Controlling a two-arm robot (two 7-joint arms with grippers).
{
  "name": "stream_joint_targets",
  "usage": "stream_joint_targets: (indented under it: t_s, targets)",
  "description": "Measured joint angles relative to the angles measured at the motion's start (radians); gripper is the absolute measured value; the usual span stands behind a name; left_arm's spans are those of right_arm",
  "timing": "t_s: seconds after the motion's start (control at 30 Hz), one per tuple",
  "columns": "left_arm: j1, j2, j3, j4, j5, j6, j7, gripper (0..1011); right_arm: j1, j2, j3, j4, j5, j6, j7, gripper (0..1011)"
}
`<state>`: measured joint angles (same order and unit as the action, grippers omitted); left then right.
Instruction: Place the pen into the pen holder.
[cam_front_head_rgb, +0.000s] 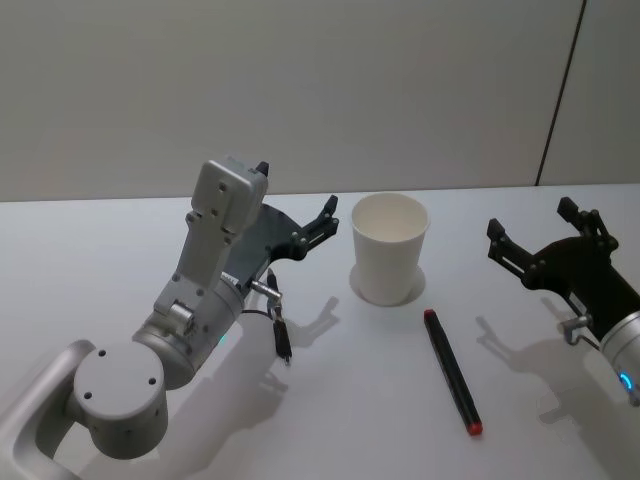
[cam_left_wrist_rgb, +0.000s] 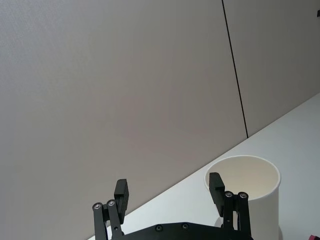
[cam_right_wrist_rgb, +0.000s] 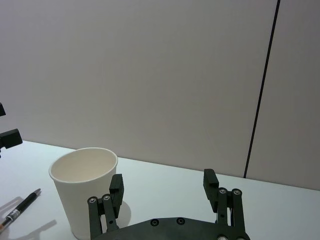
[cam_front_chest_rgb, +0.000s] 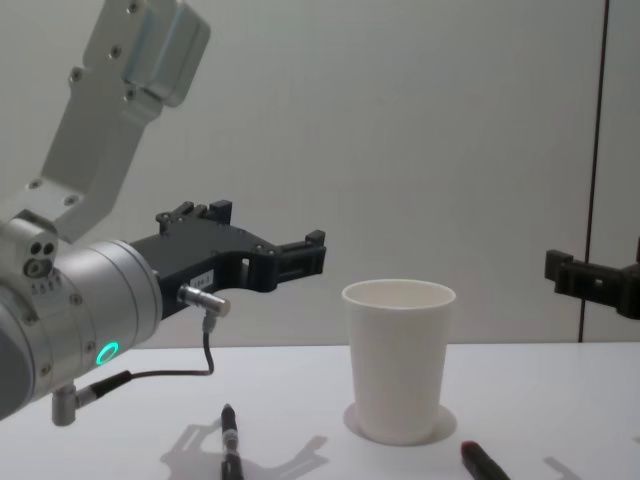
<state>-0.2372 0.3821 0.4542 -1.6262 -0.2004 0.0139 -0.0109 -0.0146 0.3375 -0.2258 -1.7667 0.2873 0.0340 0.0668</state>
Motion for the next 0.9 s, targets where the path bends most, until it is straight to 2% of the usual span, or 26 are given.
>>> stream_joint_targets:
  t_s: [0.9]
  targets:
    - [0.000,0.000,0.000,0.000,0.000,0.000,0.000,1001,0.000,0.000,0.000,0.000,0.000,0.000,0.000,1002]
